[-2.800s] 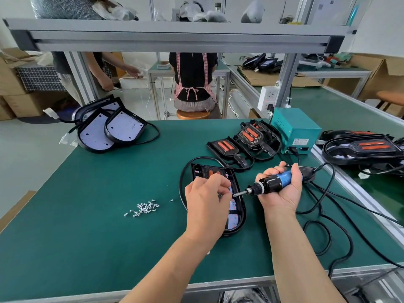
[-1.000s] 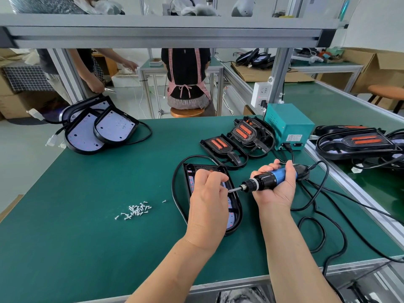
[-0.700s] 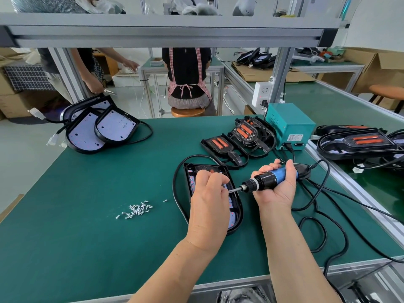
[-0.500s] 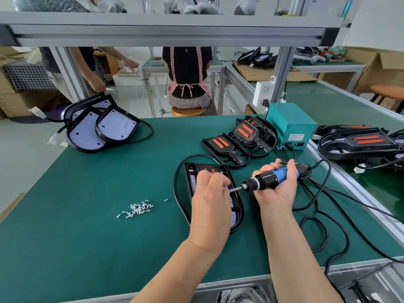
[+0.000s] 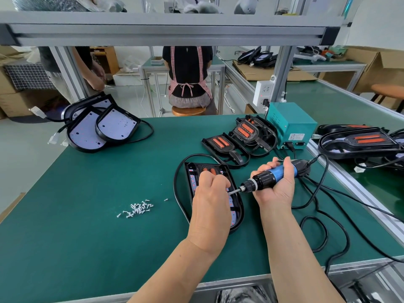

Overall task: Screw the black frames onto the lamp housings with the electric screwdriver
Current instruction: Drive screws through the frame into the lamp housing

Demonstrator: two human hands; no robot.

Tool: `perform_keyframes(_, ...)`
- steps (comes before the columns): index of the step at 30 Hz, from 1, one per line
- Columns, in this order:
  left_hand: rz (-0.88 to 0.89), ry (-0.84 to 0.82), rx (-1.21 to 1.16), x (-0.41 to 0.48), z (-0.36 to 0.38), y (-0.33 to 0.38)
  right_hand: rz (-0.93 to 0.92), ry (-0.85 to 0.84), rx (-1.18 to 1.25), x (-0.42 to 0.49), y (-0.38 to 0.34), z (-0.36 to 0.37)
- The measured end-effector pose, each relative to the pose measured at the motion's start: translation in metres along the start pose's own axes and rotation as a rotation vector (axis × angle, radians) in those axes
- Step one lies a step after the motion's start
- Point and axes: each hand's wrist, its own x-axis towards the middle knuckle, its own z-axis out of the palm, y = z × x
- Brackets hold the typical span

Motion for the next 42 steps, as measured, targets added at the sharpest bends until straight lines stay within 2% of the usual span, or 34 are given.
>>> perform_keyframes(6,-0.051,-0.048,-0.019,0.005,-0.002,0.001,-0.011,-0.009,0.015,-0.001,0.000,0.001)
perform_keyframes(10,-0.092,-0.142,-0.033,0.009,-0.003,-0.002,-0.045,-0.048,0.023,-0.002,0.001,0.001)
perform_keyframes(18,-0.058,-0.232,-0.063,0.013,-0.009,-0.007,-0.051,-0.065,0.016,-0.002,0.001,0.001)
perform_keyframes(20,-0.038,-0.214,-0.082,0.013,-0.012,-0.009,-0.048,-0.055,0.017,-0.002,0.000,0.001)
perform_keyframes(22,-0.035,-0.083,-0.083,0.017,-0.019,-0.014,-0.047,-0.051,0.014,-0.003,0.000,0.001)
perform_keyframes(24,-0.118,0.064,-0.079,0.024,-0.026,-0.025,-0.049,-0.049,0.008,-0.003,0.000,0.001)
perform_keyframes(25,-0.195,0.087,-0.079,0.027,-0.030,-0.032,-0.050,-0.051,0.001,-0.003,0.000,0.001)
perform_keyframes(27,-0.394,0.009,-0.096,0.034,-0.033,-0.044,-0.054,-0.060,-0.019,-0.002,0.001,0.001)
perform_keyframes(29,-0.537,-0.147,-0.130,0.038,-0.031,-0.050,-0.054,-0.066,-0.033,-0.002,0.002,0.001)
perform_keyframes(31,-0.570,-0.251,-0.148,0.039,-0.027,-0.053,-0.059,-0.072,-0.042,-0.001,0.002,0.002)
perform_keyframes(34,-0.613,-0.317,-0.286,0.042,-0.025,-0.061,-0.079,-0.082,-0.055,-0.003,-0.001,0.004)
perform_keyframes(39,-0.643,-0.321,-0.408,0.041,-0.023,-0.072,-0.195,-0.110,-0.159,-0.016,-0.014,0.020)
perform_keyframes(42,-0.650,-0.320,-0.441,0.041,-0.021,-0.072,-0.300,-0.191,-0.287,-0.026,-0.027,0.041)
